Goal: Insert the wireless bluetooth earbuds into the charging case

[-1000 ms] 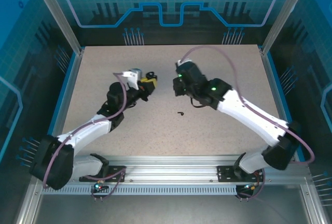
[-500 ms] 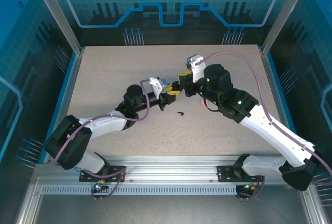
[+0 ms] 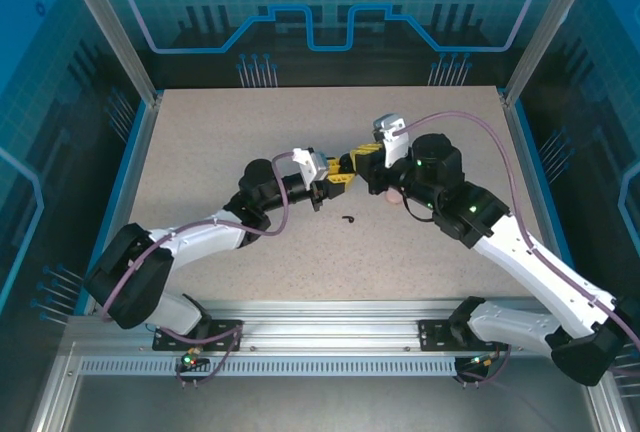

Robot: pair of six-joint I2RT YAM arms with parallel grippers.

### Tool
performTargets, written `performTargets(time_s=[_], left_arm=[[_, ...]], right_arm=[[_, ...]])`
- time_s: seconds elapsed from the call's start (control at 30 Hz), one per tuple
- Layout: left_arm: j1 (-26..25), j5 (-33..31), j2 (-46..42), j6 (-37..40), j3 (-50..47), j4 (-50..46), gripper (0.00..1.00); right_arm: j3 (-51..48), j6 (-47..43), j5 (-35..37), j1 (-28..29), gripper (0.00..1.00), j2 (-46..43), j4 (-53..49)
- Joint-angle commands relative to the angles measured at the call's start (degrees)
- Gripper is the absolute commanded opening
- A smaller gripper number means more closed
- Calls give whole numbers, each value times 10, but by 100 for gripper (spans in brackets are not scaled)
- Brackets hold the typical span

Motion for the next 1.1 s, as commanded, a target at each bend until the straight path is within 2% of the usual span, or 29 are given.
performTargets(time_s=[0.0, 0.23, 0.67, 0.8, 0.93, 1.07], left_arm=[[-5, 21, -23, 10, 15, 12, 0], [-7, 30, -27, -3, 17, 12, 0], [-9, 23, -29, -10, 22, -2, 0], [-9, -20, -39, 7, 6, -22, 0], [0, -81, -63, 12, -32, -20, 0], [8, -105, -92, 4, -57, -27, 0]], right_arm=[[-19, 10, -21, -6, 11, -11, 35], [-50, 8, -31, -9, 11, -19, 79], [-56, 15, -17, -11, 10, -5, 88], [-43, 45, 6, -16, 9, -25, 50], [-34, 95, 37, -29, 10, -42, -59], [-89, 139, 29, -28, 11, -40, -100]])
